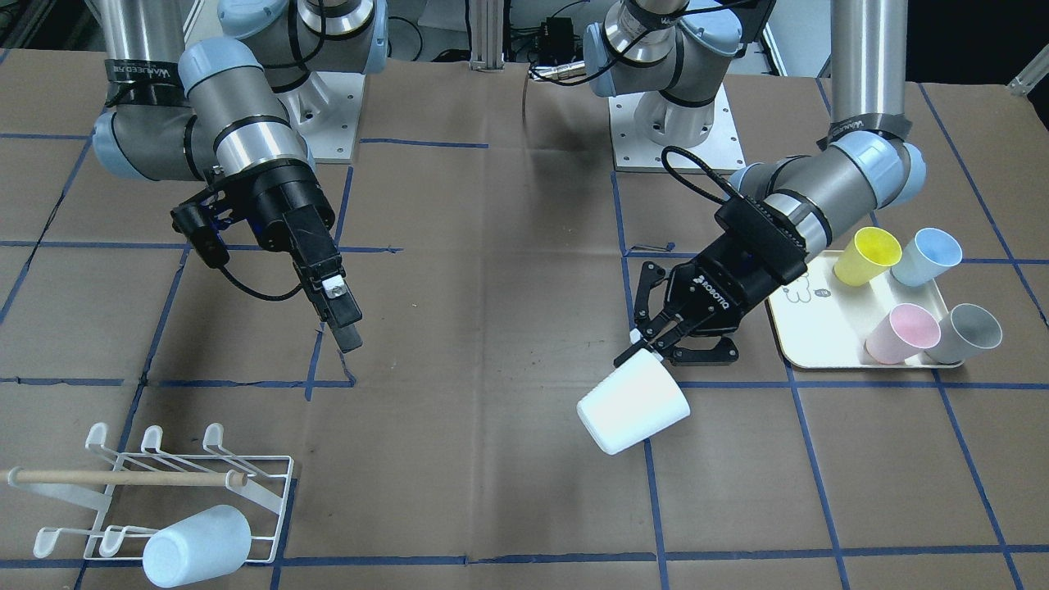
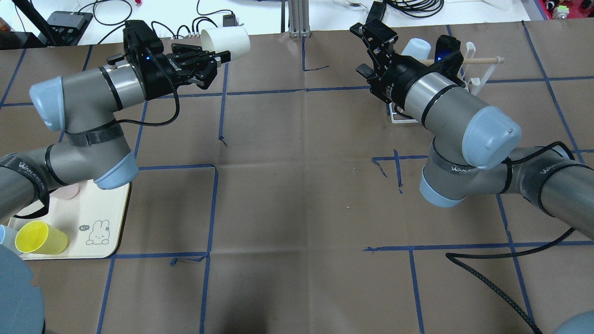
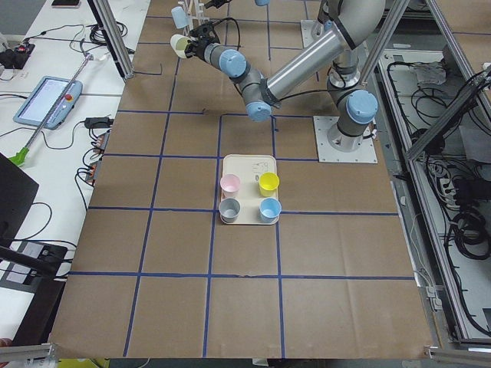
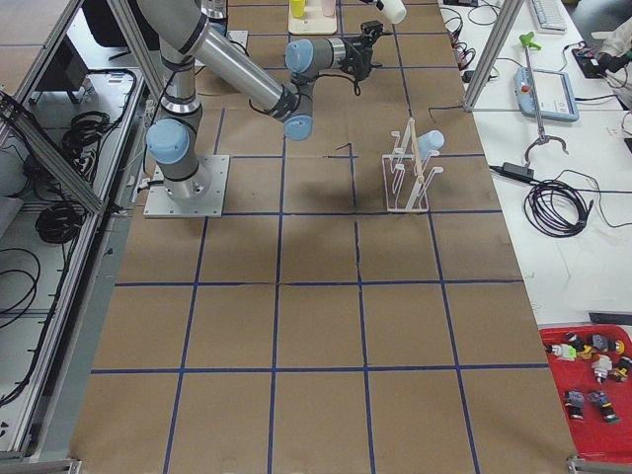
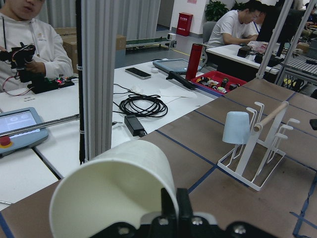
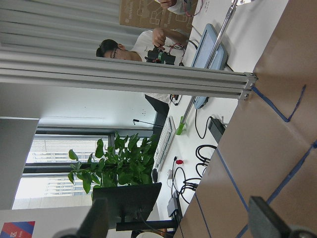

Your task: Transfer IKEA cup to right arm and place on rack

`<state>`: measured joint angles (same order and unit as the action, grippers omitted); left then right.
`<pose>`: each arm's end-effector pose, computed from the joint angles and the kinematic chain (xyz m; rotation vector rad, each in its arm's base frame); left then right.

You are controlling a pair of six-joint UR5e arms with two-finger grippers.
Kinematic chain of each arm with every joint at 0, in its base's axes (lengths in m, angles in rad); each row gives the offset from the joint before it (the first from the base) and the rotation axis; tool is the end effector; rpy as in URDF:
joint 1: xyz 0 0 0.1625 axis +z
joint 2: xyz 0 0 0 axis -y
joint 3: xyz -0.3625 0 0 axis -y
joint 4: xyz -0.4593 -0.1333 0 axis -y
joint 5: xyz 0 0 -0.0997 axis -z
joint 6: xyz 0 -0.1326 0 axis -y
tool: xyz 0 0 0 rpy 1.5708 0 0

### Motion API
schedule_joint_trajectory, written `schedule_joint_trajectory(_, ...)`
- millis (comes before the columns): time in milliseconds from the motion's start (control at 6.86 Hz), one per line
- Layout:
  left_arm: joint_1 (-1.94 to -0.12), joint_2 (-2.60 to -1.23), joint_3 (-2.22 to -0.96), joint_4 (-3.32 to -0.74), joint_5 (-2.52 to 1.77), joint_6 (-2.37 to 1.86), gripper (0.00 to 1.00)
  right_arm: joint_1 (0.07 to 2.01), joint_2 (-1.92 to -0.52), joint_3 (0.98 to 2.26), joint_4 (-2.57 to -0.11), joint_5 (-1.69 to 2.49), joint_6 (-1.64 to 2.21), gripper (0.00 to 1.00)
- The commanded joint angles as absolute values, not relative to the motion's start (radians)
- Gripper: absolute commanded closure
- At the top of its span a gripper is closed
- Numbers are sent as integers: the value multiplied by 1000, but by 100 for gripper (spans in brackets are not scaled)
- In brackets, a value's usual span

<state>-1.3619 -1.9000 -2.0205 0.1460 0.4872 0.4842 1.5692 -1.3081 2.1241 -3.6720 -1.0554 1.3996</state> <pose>-0.1303 -0.5930 0.2265 -0.8907 -1.9236 1.3807 0.1978 -0.5479 0.2412 0.9130 1.6484 -0.7459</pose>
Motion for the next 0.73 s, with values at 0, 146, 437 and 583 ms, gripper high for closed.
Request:
schedule_joint_trajectory(0,-1449,-1905,-2028,216,495,382,97,1586,-1302,2141,-3672,-1055,1538,0)
schedule_joint_trajectory(146,-1486,-1907,-2026,216,541,362,97,1594,-1301,2141,-3669,-1054,1533,0)
schedule_joint_trajectory(437,-1552,-1917,-2020,218,630,347,97,1612,-1281,2137,-3669,-1040,1529,0)
schedule_joint_trajectory(583,-1554,-1913,-2022,219,629,347,97,1629,-1267,2135,-3672,-1037,1532,0)
